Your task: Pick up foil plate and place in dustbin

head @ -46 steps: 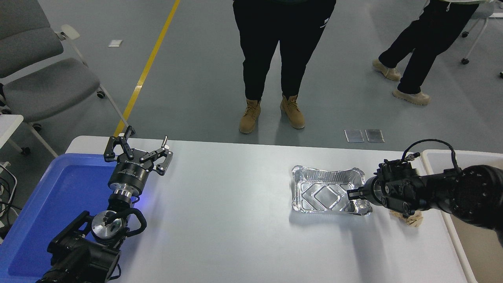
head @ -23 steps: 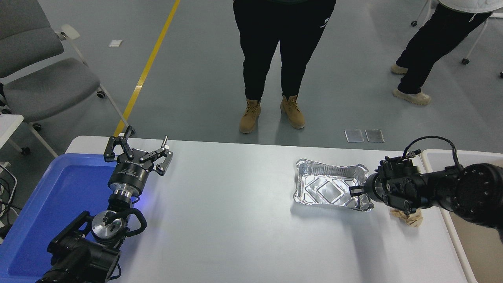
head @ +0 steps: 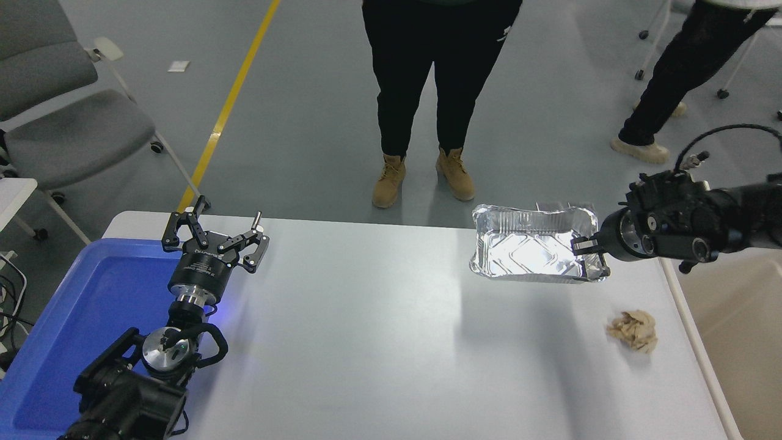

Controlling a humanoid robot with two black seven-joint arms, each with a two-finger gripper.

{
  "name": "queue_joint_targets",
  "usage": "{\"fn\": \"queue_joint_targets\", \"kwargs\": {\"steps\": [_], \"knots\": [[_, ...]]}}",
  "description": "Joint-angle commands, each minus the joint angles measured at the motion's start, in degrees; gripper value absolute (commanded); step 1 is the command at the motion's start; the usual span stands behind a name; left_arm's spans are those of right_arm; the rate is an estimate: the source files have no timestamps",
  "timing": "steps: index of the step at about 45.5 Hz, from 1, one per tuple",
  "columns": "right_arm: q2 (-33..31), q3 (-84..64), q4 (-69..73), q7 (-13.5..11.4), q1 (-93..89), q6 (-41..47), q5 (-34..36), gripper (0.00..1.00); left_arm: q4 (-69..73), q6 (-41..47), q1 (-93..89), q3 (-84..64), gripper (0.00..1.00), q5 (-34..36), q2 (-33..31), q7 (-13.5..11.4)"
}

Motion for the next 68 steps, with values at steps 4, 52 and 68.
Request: {"fn": "queue_joint_targets", "kwargs": {"steps": [4, 52, 68], "knots": [[-7.9, -4.1, 12.4, 0.0, 21.8, 9.8, -3.2, 0.0, 0.0, -0.1, 0.0, -0.1, 0.99, 0.0, 0.0, 0.0], [-25.2, 2.9, -16.9, -0.6, 20.8, 16.0, 9.9, 0.0, 0.0, -0.1, 0.0, -0.1, 0.99, 0.0, 0.0, 0.0], [-24.4, 37.8, -63.0, -0.6, -21.7, 12.5, 15.1, 0.0, 0.0, -0.1, 0.0, -0.1, 0.99, 0.0, 0.0, 0.0]]}}
